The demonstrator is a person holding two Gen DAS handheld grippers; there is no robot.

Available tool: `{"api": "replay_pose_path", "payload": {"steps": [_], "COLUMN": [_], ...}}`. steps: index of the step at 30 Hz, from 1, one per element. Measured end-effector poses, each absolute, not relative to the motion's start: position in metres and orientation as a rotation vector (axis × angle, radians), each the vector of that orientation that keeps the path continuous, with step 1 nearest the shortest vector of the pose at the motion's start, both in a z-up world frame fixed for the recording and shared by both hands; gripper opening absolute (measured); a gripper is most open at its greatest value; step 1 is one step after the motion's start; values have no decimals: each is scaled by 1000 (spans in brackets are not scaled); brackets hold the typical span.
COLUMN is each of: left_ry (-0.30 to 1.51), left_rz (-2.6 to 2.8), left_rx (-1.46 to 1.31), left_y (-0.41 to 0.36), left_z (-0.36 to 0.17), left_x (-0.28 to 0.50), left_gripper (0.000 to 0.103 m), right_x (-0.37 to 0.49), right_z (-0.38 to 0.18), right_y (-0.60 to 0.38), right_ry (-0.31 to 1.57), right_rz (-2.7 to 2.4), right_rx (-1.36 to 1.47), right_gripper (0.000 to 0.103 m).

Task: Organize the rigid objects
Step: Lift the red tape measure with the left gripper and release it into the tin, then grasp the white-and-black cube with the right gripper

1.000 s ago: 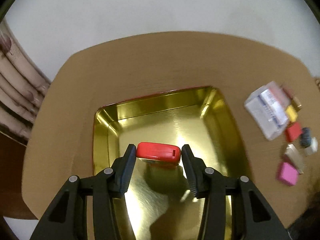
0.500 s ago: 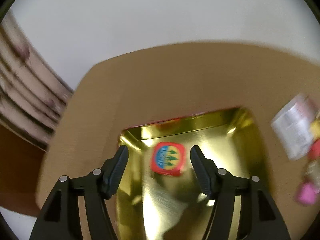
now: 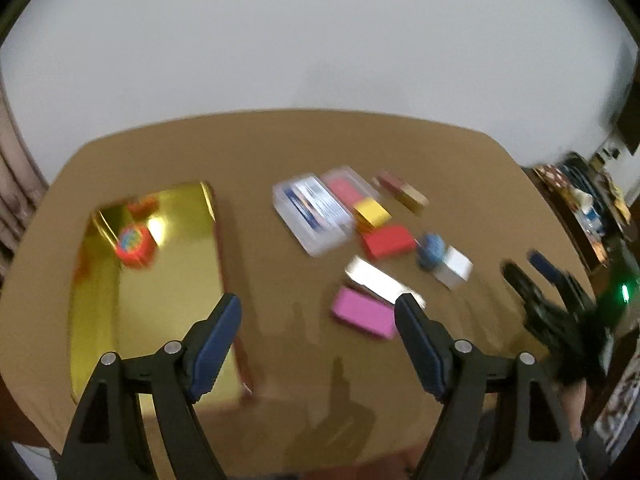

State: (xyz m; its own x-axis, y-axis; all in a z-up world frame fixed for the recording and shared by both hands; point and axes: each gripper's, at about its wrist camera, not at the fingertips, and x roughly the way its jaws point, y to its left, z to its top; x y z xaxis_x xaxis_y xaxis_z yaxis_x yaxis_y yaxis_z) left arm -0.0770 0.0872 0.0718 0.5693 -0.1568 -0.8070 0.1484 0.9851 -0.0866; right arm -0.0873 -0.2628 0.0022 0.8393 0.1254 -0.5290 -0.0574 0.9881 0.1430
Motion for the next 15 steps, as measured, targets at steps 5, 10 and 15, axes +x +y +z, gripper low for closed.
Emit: {"api": "replay_pose_path", "payload": {"steps": [5,10,15], "left_ry": [965,1013,1040], "left_rz": [-190,-146,-111], "left_rx": [-47,-90,-132], "left_y": [78,98,122], "left_z": [57,33,24], "left_x": [-119,-151,-159], "left_gripper": [75,75,75], "right_x": [-71,-54,-26], "right_z": [1,-8,-18], "right_y": [-251,-226,-214], "right_ry": [669,725,774], "right_rz": [191,272,329], "right_rx": [-3,-157,-231], "right_gripper": [81,81,81]}}
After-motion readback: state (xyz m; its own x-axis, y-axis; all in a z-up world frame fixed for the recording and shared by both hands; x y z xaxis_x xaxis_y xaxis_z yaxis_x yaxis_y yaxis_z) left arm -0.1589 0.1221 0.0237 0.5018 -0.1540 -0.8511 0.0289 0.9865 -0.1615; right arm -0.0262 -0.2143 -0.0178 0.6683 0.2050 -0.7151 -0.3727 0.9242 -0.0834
